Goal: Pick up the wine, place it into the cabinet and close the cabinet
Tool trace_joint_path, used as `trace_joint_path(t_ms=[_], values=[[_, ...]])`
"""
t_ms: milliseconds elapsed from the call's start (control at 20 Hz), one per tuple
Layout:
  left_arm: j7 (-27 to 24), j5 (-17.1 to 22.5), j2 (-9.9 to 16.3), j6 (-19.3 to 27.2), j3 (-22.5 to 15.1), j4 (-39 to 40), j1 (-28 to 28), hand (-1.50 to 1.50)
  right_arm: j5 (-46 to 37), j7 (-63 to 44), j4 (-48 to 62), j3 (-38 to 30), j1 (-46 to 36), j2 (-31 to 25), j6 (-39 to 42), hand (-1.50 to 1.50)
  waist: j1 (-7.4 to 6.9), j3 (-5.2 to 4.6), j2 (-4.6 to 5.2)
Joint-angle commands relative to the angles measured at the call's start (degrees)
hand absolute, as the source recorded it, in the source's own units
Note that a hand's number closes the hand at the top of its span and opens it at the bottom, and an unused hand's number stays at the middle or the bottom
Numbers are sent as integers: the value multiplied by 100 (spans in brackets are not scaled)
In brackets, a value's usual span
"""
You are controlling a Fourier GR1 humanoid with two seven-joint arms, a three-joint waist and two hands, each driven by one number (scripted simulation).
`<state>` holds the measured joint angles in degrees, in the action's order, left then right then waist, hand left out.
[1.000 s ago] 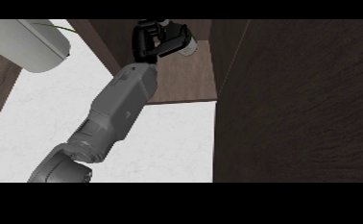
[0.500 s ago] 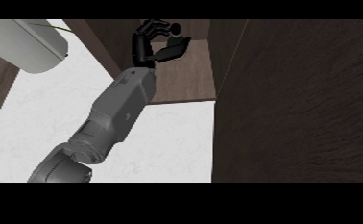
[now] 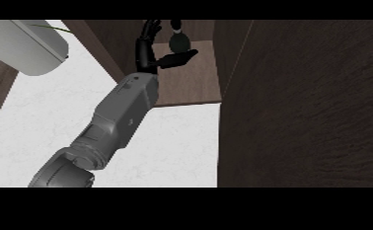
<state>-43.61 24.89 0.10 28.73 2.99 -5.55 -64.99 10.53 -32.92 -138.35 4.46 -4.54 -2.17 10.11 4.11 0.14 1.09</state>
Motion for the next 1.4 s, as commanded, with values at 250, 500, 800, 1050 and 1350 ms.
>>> trace_joint_path(t_ms=[250, 500, 800, 1050, 1350], values=[[-434, 29, 93, 69, 159, 0, 401, -150, 201, -51, -372, -76, 94, -70, 66, -150, 13, -23, 44], [-285, -17, 155, -95, 157, 20, 217, -150, 317, -53, -396, -141, 169, -127, 145, -150, 36, -21, 42], [-745, -73, 109, -512, 159, -48, 568, -150, 434, 268, -218, -205, 279, -86, 307, -150, 32, -20, 63], [-517, -186, 85, -558, 83, 7, 267, -150, -15, -101, -264, 106, -104, 47, -74, -150, -18, -27, 41], [-464, -124, -11, -692, 36, -13, 198, -150, 86, -153, -315, 191, -19, 42, -56, -150, -36, -22, -4]])
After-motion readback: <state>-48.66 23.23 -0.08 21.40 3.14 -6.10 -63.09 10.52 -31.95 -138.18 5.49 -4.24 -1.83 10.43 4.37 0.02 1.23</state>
